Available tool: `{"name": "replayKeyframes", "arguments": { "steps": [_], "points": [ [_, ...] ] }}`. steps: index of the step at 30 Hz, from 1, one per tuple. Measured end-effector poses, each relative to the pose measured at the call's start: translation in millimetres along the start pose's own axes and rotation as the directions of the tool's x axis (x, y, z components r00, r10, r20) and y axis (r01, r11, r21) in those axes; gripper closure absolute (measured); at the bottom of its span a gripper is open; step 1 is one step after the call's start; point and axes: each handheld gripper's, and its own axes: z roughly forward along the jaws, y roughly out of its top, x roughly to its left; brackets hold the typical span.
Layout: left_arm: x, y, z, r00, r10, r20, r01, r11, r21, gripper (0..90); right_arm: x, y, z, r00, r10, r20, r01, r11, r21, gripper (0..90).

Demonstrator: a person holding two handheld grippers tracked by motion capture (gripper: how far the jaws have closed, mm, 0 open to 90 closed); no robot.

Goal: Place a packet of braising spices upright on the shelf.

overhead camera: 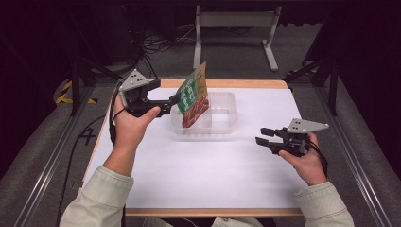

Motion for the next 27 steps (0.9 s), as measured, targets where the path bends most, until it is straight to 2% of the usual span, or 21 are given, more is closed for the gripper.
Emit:
{"name": "replayKeyframes", "arguments": {
  "steps": [8,11,22,27],
  "points": [
    [8.8,-18.9,-33.7,0.9996,0.009,-0.027,-0.009,0.9999,0.011,10.3,-1.3,-0.5,-3.4,1.0,0.003,0.009,-0.003,1.0,-0.003,54.3],
    [12.3,-25.5,-42.9,0.9985,0.03,-0.046,-0.029,0.9993,0.025,9.6,-2.0,-1.0,-4.9,0.9999,0.003,0.014,-0.003,1.0,-0.005,53.7],
    [20.0,-54.6,-70.7,0.9984,0.049,-0.028,-0.049,0.9987,0.014,6.5,-5.6,-7.9,-7.8,0.9996,0.011,0.026,-0.011,1.0,0.006,52.3],
    [21.6,-76.0,-78.3,0.9983,0.058,0.005,-0.058,0.9982,0.016,7.2,-6.4,-10.7,-7.9,0.9996,0.01,0.025,-0.011,1.0,0.011,51.3]
  ]
}}
